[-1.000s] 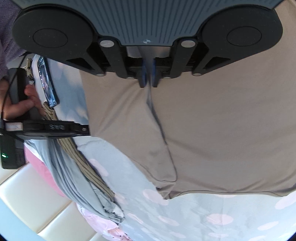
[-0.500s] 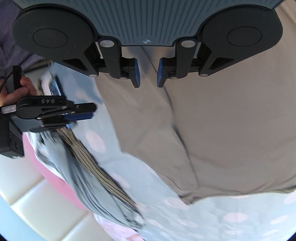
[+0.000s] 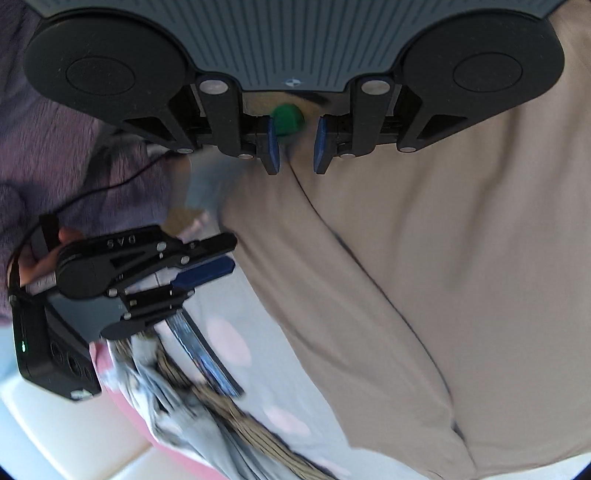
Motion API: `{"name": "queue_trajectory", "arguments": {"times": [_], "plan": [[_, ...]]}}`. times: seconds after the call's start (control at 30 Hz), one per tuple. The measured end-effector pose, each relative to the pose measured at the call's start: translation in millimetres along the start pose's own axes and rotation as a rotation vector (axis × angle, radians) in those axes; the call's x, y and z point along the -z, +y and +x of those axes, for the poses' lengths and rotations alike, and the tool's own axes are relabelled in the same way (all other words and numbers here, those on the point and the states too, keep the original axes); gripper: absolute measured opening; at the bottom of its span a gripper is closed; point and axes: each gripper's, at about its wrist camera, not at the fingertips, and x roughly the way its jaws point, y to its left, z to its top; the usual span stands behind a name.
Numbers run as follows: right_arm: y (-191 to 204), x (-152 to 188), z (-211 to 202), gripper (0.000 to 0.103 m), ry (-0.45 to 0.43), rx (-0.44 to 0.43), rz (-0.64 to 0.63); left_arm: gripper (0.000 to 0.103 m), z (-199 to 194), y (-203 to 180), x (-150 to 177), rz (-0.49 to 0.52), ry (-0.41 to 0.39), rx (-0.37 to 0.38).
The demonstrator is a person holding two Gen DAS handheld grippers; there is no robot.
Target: Fold clothes
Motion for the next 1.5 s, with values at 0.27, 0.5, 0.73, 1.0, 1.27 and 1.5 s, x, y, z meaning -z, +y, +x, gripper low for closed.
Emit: {"name": "queue_trajectory", "arguments": {"times": [0.27,0.5,0.73,1.0,1.27,1.5], "plan": [[20,40,25,0.028,0.108,0.016,-0.078,0.017,35,-34,22,0.148,0.06,-0.099],[13,44,52,0.02,0.129,0.027,-0.102,0.017,58,-43,26,0.267,0.009,-0.209],[15,44,47,0.001,0.152,-0.004,-0.11,0.0,61,-53,36,0.337,0.019,-0.195],[24,46,17,0.0,0.165,-0.125,-0.122,0.0,4,-51,46,0.286,-0.043,-0.063],[24,46,25,0.0,0.204,-0.109,-0.098,0.008,32,-42,42,0.22,0.01,-0.147],[32,44,29,0.0,0.202,-0.104,-0.11,0.022,61,-40,35,0.256,-0.042,-0.156]]}}
